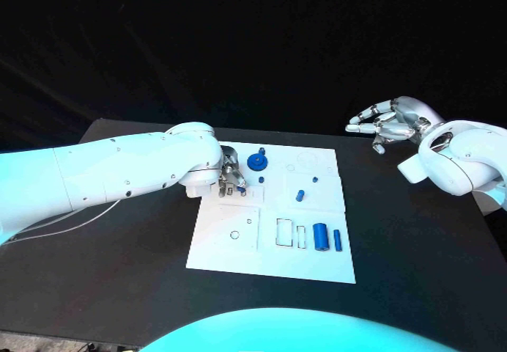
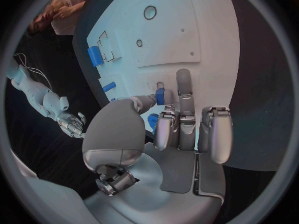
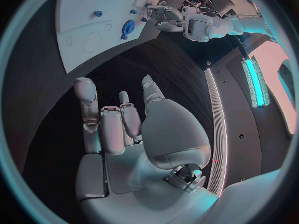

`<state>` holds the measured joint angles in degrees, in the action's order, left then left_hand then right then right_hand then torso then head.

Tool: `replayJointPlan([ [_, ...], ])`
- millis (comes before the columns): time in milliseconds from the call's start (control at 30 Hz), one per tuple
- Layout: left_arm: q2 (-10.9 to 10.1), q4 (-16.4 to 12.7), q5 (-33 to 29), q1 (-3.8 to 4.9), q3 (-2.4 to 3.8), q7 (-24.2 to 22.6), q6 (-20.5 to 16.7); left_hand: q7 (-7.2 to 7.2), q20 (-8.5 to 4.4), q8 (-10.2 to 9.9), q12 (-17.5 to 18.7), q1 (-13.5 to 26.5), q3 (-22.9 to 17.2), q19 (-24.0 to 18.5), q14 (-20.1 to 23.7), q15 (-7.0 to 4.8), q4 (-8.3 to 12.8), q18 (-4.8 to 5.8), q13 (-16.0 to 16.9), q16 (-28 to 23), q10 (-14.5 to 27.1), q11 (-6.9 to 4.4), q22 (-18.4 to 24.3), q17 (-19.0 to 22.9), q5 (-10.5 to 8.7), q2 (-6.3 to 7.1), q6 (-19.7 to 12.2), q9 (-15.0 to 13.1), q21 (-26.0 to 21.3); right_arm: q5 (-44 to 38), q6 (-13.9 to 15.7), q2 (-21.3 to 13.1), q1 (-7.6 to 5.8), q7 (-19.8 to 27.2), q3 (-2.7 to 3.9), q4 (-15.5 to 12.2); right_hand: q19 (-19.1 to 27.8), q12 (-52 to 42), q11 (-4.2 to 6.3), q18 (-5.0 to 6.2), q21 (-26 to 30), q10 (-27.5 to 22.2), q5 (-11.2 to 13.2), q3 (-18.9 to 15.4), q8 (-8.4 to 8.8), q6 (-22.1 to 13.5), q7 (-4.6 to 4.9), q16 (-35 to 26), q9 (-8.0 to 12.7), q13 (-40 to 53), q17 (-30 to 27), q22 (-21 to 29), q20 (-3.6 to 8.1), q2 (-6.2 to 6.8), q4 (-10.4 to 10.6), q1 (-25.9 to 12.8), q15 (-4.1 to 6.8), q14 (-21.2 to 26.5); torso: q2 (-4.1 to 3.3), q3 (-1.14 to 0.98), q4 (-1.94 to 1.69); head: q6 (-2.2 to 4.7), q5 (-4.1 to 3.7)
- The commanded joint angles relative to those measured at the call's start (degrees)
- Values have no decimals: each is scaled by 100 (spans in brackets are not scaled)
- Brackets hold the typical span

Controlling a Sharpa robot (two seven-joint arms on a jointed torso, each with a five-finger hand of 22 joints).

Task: Assemble the parts on the task board

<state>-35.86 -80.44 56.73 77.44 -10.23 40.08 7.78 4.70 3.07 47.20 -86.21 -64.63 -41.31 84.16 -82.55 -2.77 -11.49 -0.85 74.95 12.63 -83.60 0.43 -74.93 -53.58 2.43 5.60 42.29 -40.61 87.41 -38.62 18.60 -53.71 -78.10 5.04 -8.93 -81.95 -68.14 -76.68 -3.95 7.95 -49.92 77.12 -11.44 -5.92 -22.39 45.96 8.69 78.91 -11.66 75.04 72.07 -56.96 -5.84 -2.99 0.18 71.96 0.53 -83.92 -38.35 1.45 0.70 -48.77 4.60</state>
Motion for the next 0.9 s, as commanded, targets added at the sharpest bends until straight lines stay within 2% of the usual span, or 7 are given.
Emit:
replayJointPlan([
  [33, 14, -9, -17, -6, 2, 53, 189, -44, -36, 10, -42, 16, -940, 343, -38, 1, 973, -22, 761, -22, -99, -19, -1081, -8, 33, -17, 27, 14, 31, -52, -51, 4, 1, -3, 2, -2, 12, 2, 0, 80, 25, 21, -40, -37, -38, -37, 3, -35, -7, 105, 5, 4, -1, -39, -5, -9, -19, -160, 0, 1, -2, 0, 4],
  [500, 25, 0, -59, -19, 2, 43, 244, -35, -36, -48, -39, -3, -868, 343, -46, 6, 1020, -22, 754, -29, -102, -11, -1082, -19, 33, -16, 51, 125, 31, -52, -53, 3, 2, -3, 2, -7, 9, -3, 1, 80, 34, 25, -48, -55, -55, -40, 1, -36, -11, 106, 9, 8, -1, -47, 8, -27, -19, -163, -1, 2, 6, 1, 7],
  [900, 32, 2, -57, -30, 1, 40, 325, -25, -32, -116, -43, -63, -747, 348, -52, 11, 1070, -20, 767, -42, -118, -3, -1093, -33, 33, -36, 93, 275, 36, -52, -55, -2, 2, -4, 2, -10, 9, -3, 1, 80, 34, 25, -48, -55, -55, -40, 1, -36, -11, 106, 9, 8, -1, -47, 8, -27, -19, -163, 4, 0, -2, -17, 2],
])
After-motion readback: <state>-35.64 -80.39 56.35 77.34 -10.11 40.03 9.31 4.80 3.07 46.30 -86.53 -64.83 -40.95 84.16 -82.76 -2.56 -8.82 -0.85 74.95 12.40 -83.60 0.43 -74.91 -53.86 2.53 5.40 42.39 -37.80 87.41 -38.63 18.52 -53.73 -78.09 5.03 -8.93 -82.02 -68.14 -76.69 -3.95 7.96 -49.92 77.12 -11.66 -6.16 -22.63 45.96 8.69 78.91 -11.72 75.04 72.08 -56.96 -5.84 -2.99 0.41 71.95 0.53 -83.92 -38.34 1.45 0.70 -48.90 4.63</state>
